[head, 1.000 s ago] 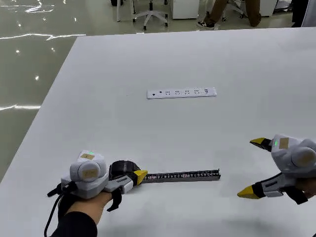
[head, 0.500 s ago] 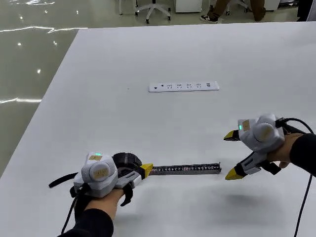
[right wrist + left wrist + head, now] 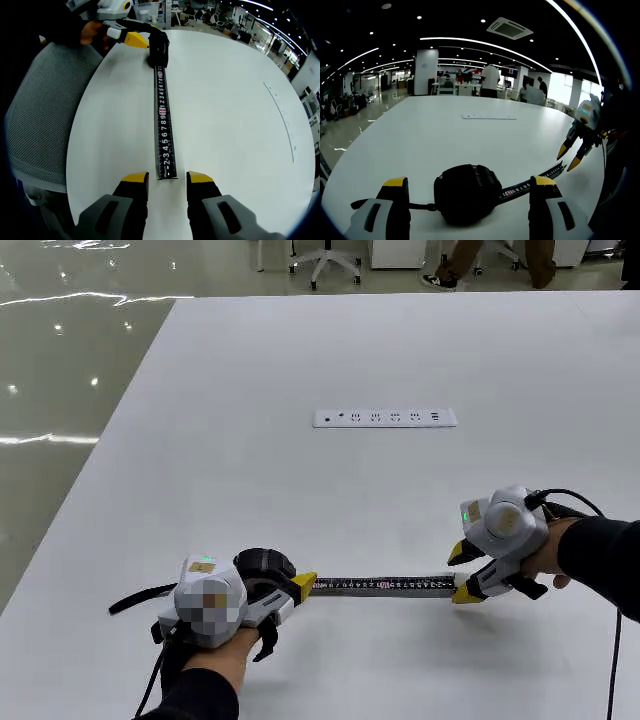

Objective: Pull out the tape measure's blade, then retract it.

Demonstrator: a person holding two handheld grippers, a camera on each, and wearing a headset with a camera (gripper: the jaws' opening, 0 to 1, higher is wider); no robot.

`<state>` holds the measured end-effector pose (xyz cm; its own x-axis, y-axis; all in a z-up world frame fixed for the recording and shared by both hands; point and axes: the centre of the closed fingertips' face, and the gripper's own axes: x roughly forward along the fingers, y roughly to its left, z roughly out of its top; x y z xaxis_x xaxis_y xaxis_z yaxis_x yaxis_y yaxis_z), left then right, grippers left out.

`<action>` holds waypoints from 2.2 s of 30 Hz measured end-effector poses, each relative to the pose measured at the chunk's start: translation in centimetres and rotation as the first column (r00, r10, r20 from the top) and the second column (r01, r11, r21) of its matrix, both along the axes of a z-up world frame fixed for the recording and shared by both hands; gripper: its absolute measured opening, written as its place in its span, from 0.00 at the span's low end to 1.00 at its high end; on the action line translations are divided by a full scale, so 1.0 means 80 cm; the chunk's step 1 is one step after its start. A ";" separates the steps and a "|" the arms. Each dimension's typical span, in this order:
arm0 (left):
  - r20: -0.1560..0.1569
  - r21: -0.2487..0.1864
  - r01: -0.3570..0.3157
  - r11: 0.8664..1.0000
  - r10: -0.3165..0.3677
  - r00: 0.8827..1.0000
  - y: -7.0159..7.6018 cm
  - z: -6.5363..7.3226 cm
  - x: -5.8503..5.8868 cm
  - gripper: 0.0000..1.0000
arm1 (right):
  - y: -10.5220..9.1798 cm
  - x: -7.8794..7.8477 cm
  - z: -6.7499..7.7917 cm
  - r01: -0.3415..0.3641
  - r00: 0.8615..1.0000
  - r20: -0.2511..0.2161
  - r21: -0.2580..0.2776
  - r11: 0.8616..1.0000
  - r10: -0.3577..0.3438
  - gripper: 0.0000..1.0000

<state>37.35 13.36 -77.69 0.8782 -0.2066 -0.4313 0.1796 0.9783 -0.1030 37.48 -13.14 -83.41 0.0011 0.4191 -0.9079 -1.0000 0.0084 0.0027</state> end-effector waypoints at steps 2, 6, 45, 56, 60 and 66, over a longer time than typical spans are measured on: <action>0.003 0.003 -0.002 1.000 0.002 1.000 0.002 0.001 0.000 0.93 | 0.001 -0.003 -0.003 -0.002 1.000 -0.011 0.001 1.000 0.002 0.25; 0.006 -0.007 -0.013 1.000 0.013 1.000 0.004 0.002 0.000 0.93 | -0.003 -0.004 -0.008 -0.007 1.000 -0.009 -0.016 1.000 0.007 0.17; -0.189 -0.022 -0.036 0.999 0.031 0.981 0.000 -0.035 0.011 0.59 | -0.001 -0.006 -0.013 0.027 1.000 0.001 -0.138 0.990 -0.027 0.11; -0.197 -0.033 -0.033 0.999 0.026 0.980 0.000 -0.036 0.011 0.58 | 0.002 -0.007 -0.013 0.050 0.999 0.004 -0.126 0.991 -0.049 0.10; -0.197 -0.030 -0.030 0.999 0.023 0.980 0.000 -0.036 0.010 0.58 | 0.006 -0.007 -0.012 0.064 0.998 0.014 -0.126 0.990 -0.063 0.10; -0.199 -0.036 -0.033 0.999 0.025 0.980 -0.001 -0.036 0.010 0.58 | 0.014 -0.006 -0.011 0.073 0.997 0.012 -0.116 0.991 -0.072 0.10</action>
